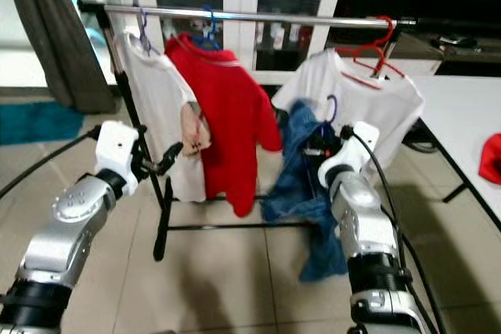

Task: Hang hanger

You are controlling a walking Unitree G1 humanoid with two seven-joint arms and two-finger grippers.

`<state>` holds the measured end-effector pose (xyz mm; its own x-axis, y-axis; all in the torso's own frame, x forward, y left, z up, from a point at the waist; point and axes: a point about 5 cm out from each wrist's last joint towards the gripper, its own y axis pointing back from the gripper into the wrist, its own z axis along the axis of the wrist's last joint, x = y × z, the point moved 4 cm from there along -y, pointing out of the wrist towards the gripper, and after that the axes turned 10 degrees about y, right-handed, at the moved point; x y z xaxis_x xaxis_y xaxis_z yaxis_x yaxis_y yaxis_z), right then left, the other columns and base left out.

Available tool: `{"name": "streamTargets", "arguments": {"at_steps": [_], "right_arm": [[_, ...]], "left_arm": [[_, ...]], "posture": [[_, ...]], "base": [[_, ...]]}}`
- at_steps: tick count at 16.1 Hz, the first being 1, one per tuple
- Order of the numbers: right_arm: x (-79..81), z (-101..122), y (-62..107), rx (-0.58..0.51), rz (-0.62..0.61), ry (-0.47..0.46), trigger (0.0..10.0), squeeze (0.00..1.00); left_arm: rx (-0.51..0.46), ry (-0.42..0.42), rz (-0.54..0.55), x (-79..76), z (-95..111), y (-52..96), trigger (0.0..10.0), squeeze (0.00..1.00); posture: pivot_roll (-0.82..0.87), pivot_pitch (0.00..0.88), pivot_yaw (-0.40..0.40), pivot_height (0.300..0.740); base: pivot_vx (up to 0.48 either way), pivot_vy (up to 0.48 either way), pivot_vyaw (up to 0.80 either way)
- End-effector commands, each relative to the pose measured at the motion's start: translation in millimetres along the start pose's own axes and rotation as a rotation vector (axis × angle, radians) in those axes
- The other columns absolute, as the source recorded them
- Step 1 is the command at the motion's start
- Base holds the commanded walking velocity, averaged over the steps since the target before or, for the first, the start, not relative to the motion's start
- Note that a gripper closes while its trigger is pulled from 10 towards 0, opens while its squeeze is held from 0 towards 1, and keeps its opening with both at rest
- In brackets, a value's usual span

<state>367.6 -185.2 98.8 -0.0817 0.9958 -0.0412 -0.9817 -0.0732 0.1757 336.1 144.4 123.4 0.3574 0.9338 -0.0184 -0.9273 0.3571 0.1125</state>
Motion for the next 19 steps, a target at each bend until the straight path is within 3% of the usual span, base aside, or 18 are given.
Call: {"name": "streamTargets", "arguments": {"at_steps": [1,19], "right_arm": [[-14.5,11.0,-0.1,-0.038,-0.036,0.02,10.0,0.0],[-19.8,18.8,-7.2,-0.064,-0.032,0.039,10.0,0.0]], "left_arm": [[-0.008,-0.007,-0.027,-9.6,2.7,-3.6,10.0,0.0],[-0.008,-0.016,-0.036,-12.6,2.0,-4.8,10.0,0.0]], "posture": [[0.01,0.0,-0.055,0.74],[0.01,0.0,-0.072,0.74]], "base": [[0.349,0.0,0.0],[0.352,0.0,0.0]]}}
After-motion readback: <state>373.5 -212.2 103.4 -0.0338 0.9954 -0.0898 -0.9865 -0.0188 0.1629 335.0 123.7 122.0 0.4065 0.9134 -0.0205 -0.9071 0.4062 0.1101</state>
